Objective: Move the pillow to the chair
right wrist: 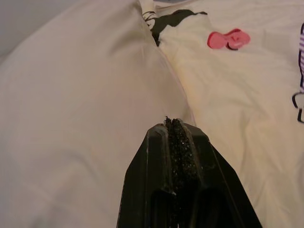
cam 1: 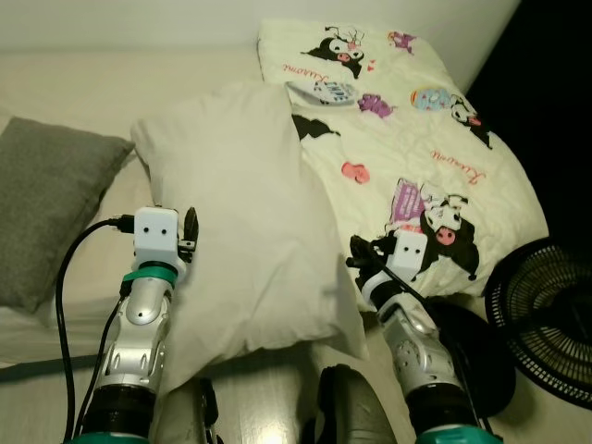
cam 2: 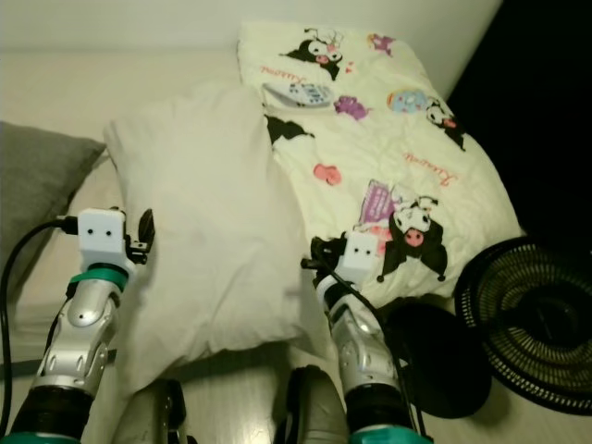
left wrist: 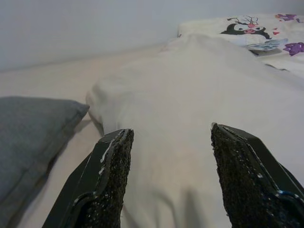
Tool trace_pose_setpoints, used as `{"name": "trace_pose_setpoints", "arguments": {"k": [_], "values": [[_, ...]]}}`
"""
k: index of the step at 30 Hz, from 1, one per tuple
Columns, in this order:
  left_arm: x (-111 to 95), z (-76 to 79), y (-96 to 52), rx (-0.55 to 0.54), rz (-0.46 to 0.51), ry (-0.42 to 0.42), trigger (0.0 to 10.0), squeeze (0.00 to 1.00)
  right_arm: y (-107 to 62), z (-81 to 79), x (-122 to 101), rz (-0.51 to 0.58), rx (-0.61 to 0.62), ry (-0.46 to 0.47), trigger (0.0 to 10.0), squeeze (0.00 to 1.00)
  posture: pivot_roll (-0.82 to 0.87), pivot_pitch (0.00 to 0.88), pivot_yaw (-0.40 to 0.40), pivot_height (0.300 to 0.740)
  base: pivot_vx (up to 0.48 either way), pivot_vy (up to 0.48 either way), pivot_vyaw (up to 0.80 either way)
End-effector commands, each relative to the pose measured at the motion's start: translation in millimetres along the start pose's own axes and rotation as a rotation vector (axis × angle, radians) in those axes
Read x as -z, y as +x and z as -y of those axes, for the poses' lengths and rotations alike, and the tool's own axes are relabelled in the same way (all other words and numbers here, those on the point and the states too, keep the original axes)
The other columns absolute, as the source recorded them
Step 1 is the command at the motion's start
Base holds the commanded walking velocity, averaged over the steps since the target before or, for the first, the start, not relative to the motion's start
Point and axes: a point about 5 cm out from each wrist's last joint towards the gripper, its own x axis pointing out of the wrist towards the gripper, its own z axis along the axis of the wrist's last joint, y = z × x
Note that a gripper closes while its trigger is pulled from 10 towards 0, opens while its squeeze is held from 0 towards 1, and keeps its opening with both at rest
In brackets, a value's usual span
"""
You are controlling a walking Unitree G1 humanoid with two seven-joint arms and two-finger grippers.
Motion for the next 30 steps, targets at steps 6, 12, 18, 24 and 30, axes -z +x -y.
{"name": "trace_pose_setpoints", "arguments": {"k": [6,12,18,24,30], "values": [[9.6,1.5,-9.0,-0.005,-0.042,0.015,10.0,0.00,-3.9,-1.4,11.4,-0.028,0.003,-0.008,10.0,0.00,0.01,0.021,-0.024,0.707,0.000,0.000,0.00],[9.6,5.5,-9.2,0.012,-0.048,0.020,10.0,0.00,-6.3,0.2,15.4,-0.033,0.011,-0.004,10.0,0.00,0.01,0.019,-0.012,0.732,0.000,0.000,0.00],[6.9,7.1,-6.5,0.022,-0.050,0.026,10.0,0.00,-8.7,0.1,19.2,-0.033,0.017,-0.003,10.0,0.00,0.01,0.017,-0.004,0.740,0.000,0.000,0.00],[4.8,9.0,-6.2,0.034,-0.047,0.029,10.0,0.00,-9.6,-0.5,22.1,-0.037,0.021,0.001,10.0,0.00,0.02,0.017,-0.001,0.740,0.000,0.000,0.00],[2.9,9.9,-7.5,0.042,-0.046,0.032,10.0,0.00,-10.2,-2.2,25.8,-0.053,0.017,0.009,10.0,0.00,0.03,0.022,0.008,0.740,0.000,0.000,0.00]]}}
